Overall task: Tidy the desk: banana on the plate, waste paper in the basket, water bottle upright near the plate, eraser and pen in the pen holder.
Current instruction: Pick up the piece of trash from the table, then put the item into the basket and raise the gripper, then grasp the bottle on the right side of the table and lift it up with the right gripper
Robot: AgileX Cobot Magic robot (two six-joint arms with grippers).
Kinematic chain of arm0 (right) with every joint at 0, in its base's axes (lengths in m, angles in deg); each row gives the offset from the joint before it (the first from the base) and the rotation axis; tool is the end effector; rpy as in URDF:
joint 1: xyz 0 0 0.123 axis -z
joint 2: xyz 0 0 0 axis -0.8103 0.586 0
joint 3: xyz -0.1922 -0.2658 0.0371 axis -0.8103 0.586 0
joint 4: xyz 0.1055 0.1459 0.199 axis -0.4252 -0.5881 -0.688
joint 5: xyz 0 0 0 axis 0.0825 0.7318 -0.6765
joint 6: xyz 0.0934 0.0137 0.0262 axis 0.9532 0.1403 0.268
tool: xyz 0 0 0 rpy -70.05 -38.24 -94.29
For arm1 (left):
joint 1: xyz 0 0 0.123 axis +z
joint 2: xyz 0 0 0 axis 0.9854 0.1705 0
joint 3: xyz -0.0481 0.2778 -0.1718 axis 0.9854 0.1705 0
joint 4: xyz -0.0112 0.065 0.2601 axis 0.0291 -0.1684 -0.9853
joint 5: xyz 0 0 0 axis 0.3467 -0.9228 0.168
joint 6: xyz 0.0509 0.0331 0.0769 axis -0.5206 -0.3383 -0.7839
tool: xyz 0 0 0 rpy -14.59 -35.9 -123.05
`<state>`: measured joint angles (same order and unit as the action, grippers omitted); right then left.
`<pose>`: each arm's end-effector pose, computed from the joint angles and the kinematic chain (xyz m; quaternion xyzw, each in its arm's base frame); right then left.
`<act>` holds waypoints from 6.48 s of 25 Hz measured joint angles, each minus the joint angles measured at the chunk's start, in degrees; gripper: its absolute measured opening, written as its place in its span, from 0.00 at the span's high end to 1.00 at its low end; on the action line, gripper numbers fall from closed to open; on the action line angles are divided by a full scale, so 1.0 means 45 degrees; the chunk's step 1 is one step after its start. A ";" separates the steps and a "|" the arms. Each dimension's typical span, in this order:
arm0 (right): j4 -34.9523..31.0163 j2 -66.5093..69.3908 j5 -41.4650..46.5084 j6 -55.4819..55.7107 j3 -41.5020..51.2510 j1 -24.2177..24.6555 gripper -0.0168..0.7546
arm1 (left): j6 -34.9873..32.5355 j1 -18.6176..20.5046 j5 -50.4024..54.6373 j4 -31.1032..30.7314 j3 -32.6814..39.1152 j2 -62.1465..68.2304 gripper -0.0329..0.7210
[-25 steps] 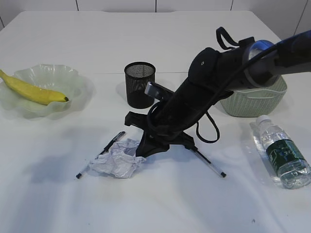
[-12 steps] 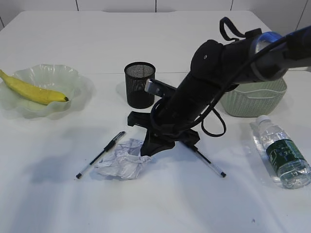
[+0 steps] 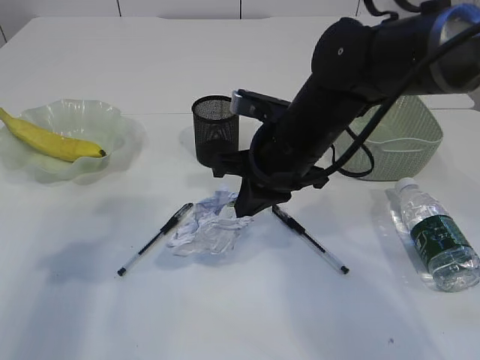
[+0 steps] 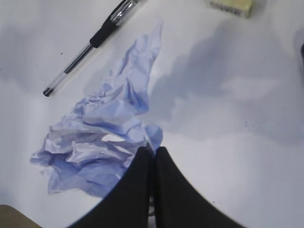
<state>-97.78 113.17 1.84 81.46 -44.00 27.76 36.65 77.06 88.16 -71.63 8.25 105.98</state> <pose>0.3800 0.2287 0.2261 -0.1190 0.9625 0.2300 0.0806 0.2141 -0.0222 0.3051 -0.0179 0.9781 -0.0692 0.1956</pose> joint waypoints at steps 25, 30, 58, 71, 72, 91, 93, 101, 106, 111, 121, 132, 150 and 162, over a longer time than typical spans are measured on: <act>0.1556 -0.2082 0.0053 -0.0115 -0.0849 0.5188 0.99 | 0.0000 0.0000 0.0072 0.0076 0.0000 0.0000 0.40; 0.2373 -0.2103 -0.0902 -0.0123 -0.1318 0.5548 0.99 | 0.0000 0.0000 0.0072 0.0207 0.0000 0.0000 0.40; 0.8352 0.0854 -0.3100 0.3694 -0.2578 0.5623 0.99 | 0.0000 0.0000 -0.0722 0.0252 0.0000 0.0000 0.40; 0.8449 0.1354 -0.3308 0.3795 -0.2626 0.5623 0.96 | 0.0000 0.0000 -0.0771 0.0536 0.0000 0.0000 0.40; 0.8469 0.1354 -0.3308 0.3822 -0.2636 0.5623 0.93 | 0.0000 0.0000 -0.0771 0.0536 0.0000 0.0000 0.40; 0.8406 0.0507 0.0367 0.3437 -0.3895 0.5631 0.53 | 0.0000 0.0000 -0.0809 0.0566 0.0000 0.0000 0.40; 0.8406 0.0067 0.0982 0.2945 -0.3995 0.5631 0.53 | 0.0000 0.0000 -0.0809 0.0589 0.0000 0.0000 0.40; 0.6823 -0.1284 0.3677 0.0779 -0.4022 0.5631 0.53 | 0.0000 0.0000 -0.0480 0.0514 0.0000 0.0000 0.40; 0.6231 -0.1563 0.4539 0.0142 -0.3795 0.5631 0.53 | 0.0000 0.0000 -0.0321 0.0118 0.0000 0.0000 0.40; 0.6146 -0.2317 0.4567 -0.0090 -0.1974 0.5631 0.53 | 0.0000 0.0000 0.0086 -0.0035 0.0000 0.0000 0.40; 0.6097 -0.3093 0.4110 -0.0108 0.0181 0.5631 0.53 | -0.0021 0.0000 0.0135 -0.0062 0.0000 0.0000 0.41; 0.6143 -0.1764 0.2962 -0.0108 0.0181 0.5631 0.33 | -0.0021 0.0000 -0.0157 -0.0067 0.0000 0.0000 0.41; 0.6721 0.0164 0.1509 -0.0108 0.0181 0.5631 0.22 | -0.0021 0.0000 -0.0606 -0.0067 0.0000 0.0000 0.42; 0.6746 0.1163 0.1011 -0.0108 0.0155 0.5631 0.21 | -0.0021 0.0000 -0.0833 0.0072 0.0000 0.0000 0.43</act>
<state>-67.42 118.41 6.38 80.98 -43.30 53.10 36.55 77.06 84.41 -71.31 8.25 105.98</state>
